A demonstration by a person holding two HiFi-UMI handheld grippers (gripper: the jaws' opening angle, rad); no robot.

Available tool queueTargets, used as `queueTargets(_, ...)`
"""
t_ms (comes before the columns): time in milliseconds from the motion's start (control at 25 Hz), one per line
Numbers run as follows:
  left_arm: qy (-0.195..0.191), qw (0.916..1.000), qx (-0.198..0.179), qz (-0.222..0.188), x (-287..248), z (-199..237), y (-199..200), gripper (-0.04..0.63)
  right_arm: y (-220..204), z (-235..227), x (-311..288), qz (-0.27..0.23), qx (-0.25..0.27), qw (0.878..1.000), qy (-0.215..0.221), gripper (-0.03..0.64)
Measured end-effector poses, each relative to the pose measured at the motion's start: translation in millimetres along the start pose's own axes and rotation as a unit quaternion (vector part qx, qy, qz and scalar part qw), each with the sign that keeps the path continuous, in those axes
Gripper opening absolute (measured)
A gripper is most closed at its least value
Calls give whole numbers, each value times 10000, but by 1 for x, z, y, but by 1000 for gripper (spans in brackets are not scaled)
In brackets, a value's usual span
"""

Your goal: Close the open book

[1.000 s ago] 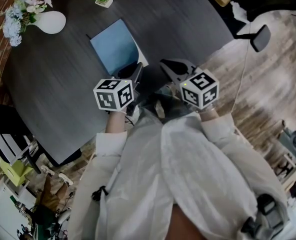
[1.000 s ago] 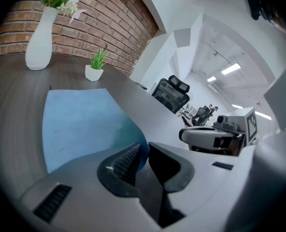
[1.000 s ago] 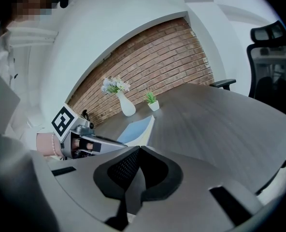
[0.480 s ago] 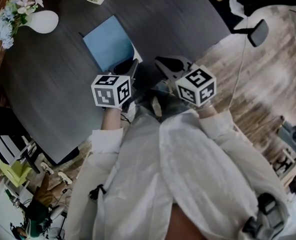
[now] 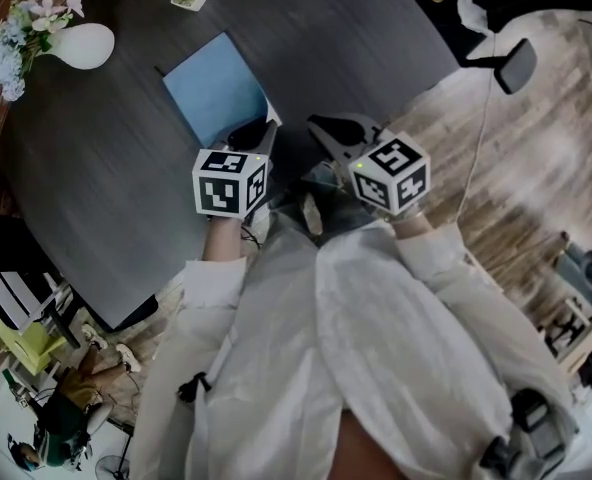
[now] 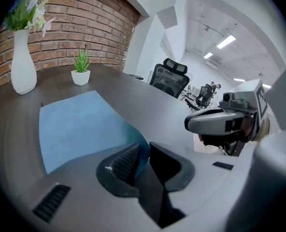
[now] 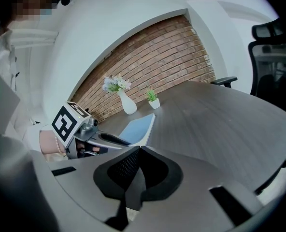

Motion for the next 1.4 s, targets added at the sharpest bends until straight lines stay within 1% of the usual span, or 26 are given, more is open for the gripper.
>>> queueTargets(400, -13, 9999, -100, -50, 0, -1, 0, 75, -8, 1, 2, 102, -32, 9999, -23, 6)
queueTargets(760, 17, 9997, -256, -42, -1, -8, -1, 95, -10, 1, 6, 59, -38, 10000, -44, 6)
queueTargets(960, -44, 9996, -293, -34, -1, -11, -2, 97, -14, 4, 8, 41, -92, 9999, -90, 6)
queueTargets(1160, -147, 9995, -273, -49, 0, -13, -2, 118, -14, 9, 8, 54, -102, 9999, -96, 6)
queueTargets(1400, -223, 9992, -314, -71, 6, -17, -4, 126, -13, 13, 6, 88, 51, 9999, -119, 6)
Point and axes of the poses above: the fingertips, and each gripper's own axes: x backward along the fingers, z to its left, y out of its top, the point moved 3 cm from there along x, backward along the fingers, and after that the axes turned 6 degrees about z, right-handed, at the moved point
